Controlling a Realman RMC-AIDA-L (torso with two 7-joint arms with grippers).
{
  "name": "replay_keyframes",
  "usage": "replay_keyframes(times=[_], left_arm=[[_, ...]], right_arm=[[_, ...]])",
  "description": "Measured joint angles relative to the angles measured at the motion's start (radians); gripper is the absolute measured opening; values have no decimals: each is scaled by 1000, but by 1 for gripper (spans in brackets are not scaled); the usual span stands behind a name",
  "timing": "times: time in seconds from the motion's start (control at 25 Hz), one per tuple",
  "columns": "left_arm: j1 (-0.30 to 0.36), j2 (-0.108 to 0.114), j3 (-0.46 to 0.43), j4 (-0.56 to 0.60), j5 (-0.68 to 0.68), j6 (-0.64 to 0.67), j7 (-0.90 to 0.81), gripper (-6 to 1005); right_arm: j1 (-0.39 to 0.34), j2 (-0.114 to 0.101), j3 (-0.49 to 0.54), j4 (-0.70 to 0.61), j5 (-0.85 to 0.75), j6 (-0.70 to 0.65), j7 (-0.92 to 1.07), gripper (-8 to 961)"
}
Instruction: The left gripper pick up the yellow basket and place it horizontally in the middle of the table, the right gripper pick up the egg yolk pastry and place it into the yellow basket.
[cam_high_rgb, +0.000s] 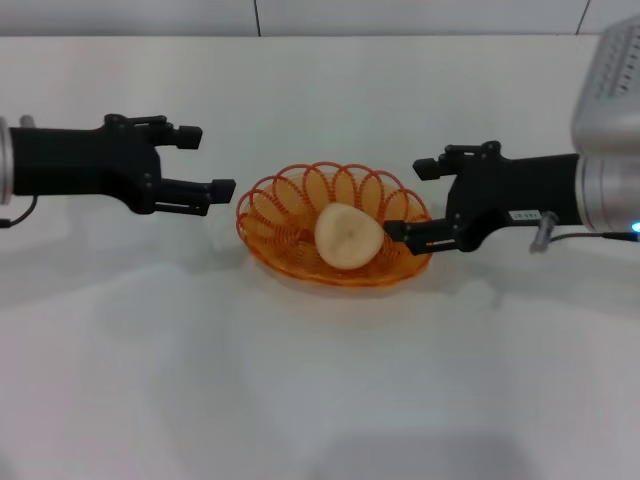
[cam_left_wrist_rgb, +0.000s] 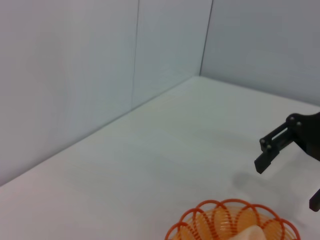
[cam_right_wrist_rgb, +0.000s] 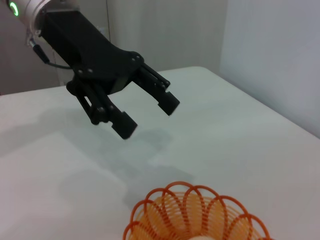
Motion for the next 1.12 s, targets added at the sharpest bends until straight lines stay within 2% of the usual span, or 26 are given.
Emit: replay_keyframes(times=[0.04,0.2,0.36,0.56,0.8,1.12], left_arm=[[6,1,-9,-2,-5,7,9,887],[17,2,-92,-45,-10,91,77,887],[25,4,-141,-63,-4,150,126,887],[25,8,-140,-65,8,188,164,887],[-6,12,-127,-62,50,236,193,887],[-26,13,-123,-60,82,248,196,887]], right_arm=[[-15,-1,0,-5,9,-1,-11,817],[-62,-4,1,-19,48,-19,-75,816],[-75,-5,9,-24,62,-63,-114,816],[-76,-4,13,-23,72,-101,-165,817],[-76,-4,25,-16,97,-100,-179,817],[-77,-4,26,-12,98,-107,-194,816]])
